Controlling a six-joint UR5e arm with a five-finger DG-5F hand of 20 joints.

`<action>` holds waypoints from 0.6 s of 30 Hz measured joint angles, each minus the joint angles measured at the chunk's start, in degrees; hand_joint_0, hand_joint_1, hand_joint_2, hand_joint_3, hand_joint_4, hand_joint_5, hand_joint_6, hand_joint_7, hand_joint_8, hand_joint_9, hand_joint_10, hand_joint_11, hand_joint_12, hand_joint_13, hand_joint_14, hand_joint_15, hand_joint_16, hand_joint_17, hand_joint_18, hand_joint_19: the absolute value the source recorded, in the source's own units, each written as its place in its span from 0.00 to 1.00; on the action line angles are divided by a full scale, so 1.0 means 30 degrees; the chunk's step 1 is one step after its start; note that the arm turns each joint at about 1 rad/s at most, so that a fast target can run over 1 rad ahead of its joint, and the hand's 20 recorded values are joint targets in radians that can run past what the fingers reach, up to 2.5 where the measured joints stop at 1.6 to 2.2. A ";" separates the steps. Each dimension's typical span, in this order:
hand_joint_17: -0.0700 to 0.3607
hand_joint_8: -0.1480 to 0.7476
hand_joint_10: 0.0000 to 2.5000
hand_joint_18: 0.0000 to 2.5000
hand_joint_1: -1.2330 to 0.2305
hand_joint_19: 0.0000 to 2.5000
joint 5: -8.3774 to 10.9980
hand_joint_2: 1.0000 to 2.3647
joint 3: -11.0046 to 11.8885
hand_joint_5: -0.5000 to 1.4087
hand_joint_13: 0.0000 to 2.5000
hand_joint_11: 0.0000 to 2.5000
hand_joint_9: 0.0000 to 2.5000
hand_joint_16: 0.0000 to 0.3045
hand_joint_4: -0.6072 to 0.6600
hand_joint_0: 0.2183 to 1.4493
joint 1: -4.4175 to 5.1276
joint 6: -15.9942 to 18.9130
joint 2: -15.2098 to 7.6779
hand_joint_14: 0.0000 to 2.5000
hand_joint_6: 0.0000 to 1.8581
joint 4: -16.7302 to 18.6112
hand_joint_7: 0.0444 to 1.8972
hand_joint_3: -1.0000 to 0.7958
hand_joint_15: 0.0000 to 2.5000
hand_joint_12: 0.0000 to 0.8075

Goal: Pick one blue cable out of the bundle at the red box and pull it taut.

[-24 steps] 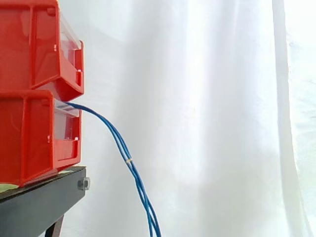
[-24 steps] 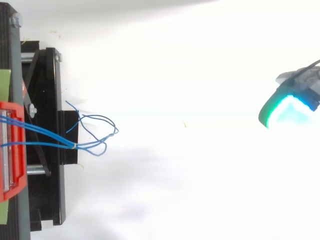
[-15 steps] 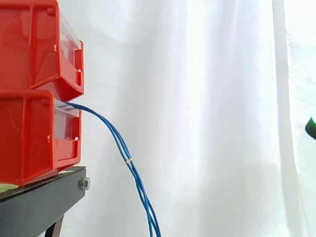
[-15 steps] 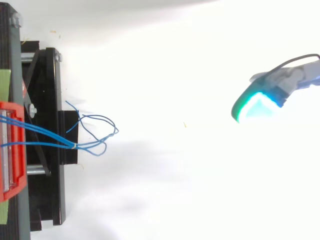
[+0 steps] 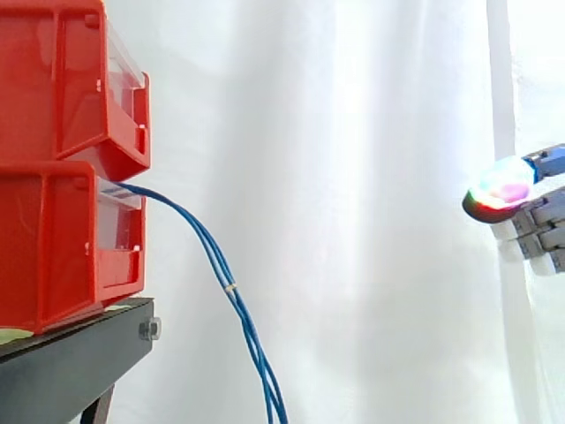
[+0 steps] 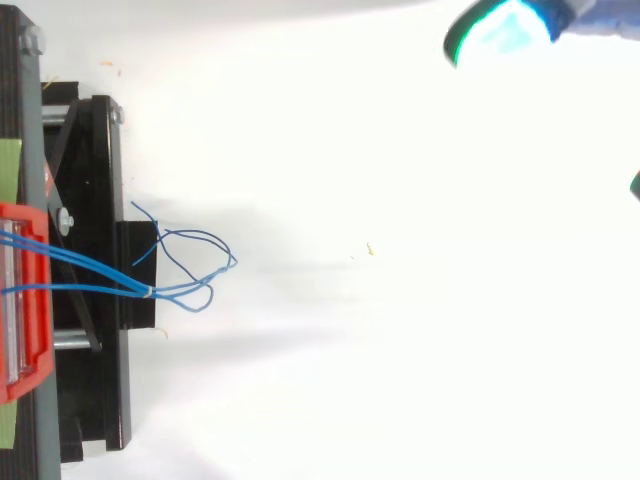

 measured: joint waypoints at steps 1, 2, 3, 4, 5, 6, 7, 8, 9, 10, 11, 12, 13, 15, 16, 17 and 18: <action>0.48 0.52 0.00 0.13 0.38 0.03 0.0272 0.00 0.0001 0.18 0.18 0.00 0.17 0.20 0.77 0.20 0.0016 -0.0218 -0.0004 0.00 0.27 0.0214 0.33 0.28 0.01 0.45; 0.48 0.52 0.00 0.13 0.38 0.03 0.0465 0.00 0.0000 0.18 0.18 0.00 0.17 0.20 0.76 0.20 0.0030 -0.0473 -0.0014 0.00 0.27 0.0469 0.33 0.28 0.01 0.45; 0.48 0.52 0.00 0.13 0.37 0.03 0.0498 0.00 0.0000 0.18 0.18 0.00 0.17 0.20 0.77 0.20 0.0042 -0.0647 -0.0026 0.00 0.27 0.0649 0.33 0.28 0.01 0.45; 0.48 0.52 0.00 0.13 0.36 0.03 0.0483 0.00 0.0000 0.19 0.18 0.00 0.17 0.20 0.76 0.20 0.0052 -0.0800 -0.0049 0.00 0.27 0.0815 0.34 0.28 0.01 0.45; 0.47 0.52 0.00 0.13 0.35 0.03 0.0432 0.00 0.0001 0.18 0.18 0.00 0.17 0.20 0.76 0.21 0.0059 -0.0936 -0.0098 0.00 0.27 0.0980 0.34 0.28 0.01 0.45; 0.47 0.52 0.00 0.13 0.34 0.03 0.0329 0.00 0.0002 0.19 0.18 0.00 0.17 0.20 0.76 0.21 0.0065 -0.1081 -0.0232 0.00 0.27 0.1237 0.34 0.28 0.01 0.45; 0.47 0.52 0.00 0.13 0.33 0.03 0.0241 0.00 0.0012 0.19 0.18 0.00 0.17 0.20 0.76 0.21 0.0067 -0.1152 -0.0379 0.00 0.27 0.1465 0.34 0.28 0.01 0.45; 0.47 0.52 0.00 0.14 0.33 0.03 0.0115 0.00 0.0045 0.19 0.18 0.00 0.17 0.20 0.76 0.21 0.0066 -0.1204 -0.0638 0.00 0.27 0.1810 0.34 0.28 0.01 0.45; 0.47 0.52 0.00 0.14 0.32 0.03 0.0010 0.00 0.0088 0.19 0.19 0.00 0.17 0.19 0.76 0.21 0.0054 -0.1209 -0.0878 0.00 0.27 0.2097 0.34 0.28 0.01 0.45; 0.47 0.52 0.00 0.14 0.31 0.03 -0.0131 0.00 0.0179 0.19 0.19 0.00 0.17 0.19 0.76 0.21 0.0037 -0.1182 -0.1167 0.00 0.27 0.2391 0.34 0.28 0.01 0.44; 0.47 0.52 0.00 0.14 0.31 0.03 -0.0342 0.00 0.0375 0.19 0.19 0.00 0.17 0.19 0.76 0.21 0.0012 -0.1101 -0.1623 0.00 0.27 0.2725 0.34 0.28 0.01 0.44; 0.47 0.52 0.00 0.14 0.31 0.03 -0.0493 0.00 0.0554 0.19 0.19 0.00 0.17 0.19 0.76 0.21 -0.0005 -0.1020 -0.1987 0.00 0.27 0.2895 0.34 0.28 0.01 0.44; 0.47 0.52 0.00 0.14 0.31 0.03 -0.0627 0.00 0.0740 0.19 0.19 0.00 0.18 0.19 0.76 0.22 -0.0021 -0.0935 -0.2336 0.00 0.27 0.3004 0.34 0.28 0.01 0.44; 0.46 0.52 0.00 0.14 0.31 0.04 -0.0955 0.00 0.1269 0.19 0.19 0.00 0.18 0.19 0.76 0.22 -0.0062 -0.0692 -0.3136 0.00 0.27 0.3023 0.34 0.28 0.02 0.44; 0.46 0.52 0.00 0.14 0.31 0.04 -0.1102 0.00 0.1532 0.19 0.19 0.00 0.18 0.19 0.76 0.22 -0.0078 -0.0580 -0.3479 0.00 0.27 0.2966 0.35 0.28 0.02 0.45; 0.46 0.52 0.00 0.14 0.31 0.04 -0.1333 0.00 0.1920 0.19 0.19 0.00 0.18 0.19 0.76 0.22 -0.0101 -0.0418 -0.3938 0.00 0.27 0.2822 0.35 0.28 0.02 0.45; 0.46 0.52 0.00 0.14 0.31 0.04 -0.1522 0.00 0.2223 0.19 0.19 0.00 0.18 0.19 0.76 0.22 -0.0122 -0.0296 -0.4271 0.00 0.27 0.2697 0.35 0.28 0.01 0.45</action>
